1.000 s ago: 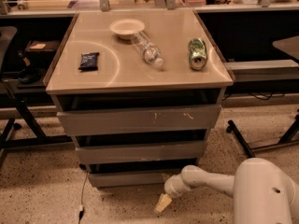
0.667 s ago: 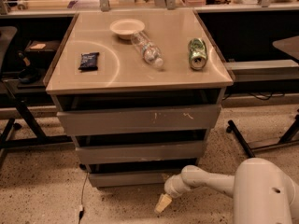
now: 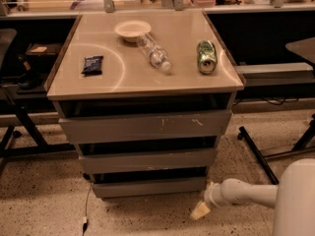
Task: Close bottom drawer
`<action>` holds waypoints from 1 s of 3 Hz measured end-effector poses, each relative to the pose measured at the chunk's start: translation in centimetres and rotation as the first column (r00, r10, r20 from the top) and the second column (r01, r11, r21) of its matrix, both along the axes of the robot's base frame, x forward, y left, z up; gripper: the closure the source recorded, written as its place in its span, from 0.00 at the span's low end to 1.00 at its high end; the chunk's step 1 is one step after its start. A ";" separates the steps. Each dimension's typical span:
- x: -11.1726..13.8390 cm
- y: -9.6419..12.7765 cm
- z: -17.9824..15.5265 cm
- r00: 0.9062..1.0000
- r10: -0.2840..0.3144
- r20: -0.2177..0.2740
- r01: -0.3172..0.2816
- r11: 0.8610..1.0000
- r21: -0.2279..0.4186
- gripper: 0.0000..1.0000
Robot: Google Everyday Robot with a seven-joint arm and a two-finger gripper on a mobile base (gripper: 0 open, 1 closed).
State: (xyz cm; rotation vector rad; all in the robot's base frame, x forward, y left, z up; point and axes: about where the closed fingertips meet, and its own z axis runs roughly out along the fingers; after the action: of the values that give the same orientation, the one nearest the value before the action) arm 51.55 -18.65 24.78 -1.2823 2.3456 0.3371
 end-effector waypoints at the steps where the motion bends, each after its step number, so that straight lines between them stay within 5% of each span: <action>1: 1.4 -5.4 6.1 0.971 -0.235 0.032 0.237 0.968 -0.084 0.00; 2: 4.5 -8.1 13.8 0.875 -0.467 0.127 0.479 0.872 -0.099 0.00; 3: 5.8 -9.5 18.1 0.806 -0.558 0.197 0.581 0.810 -0.081 0.00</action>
Offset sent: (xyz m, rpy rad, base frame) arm -0.3624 -0.2771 0.2204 -0.5278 -0.0170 -1.2356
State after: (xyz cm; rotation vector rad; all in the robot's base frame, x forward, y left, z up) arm 57.33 -28.16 42.89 -0.5620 2.4991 -0.1266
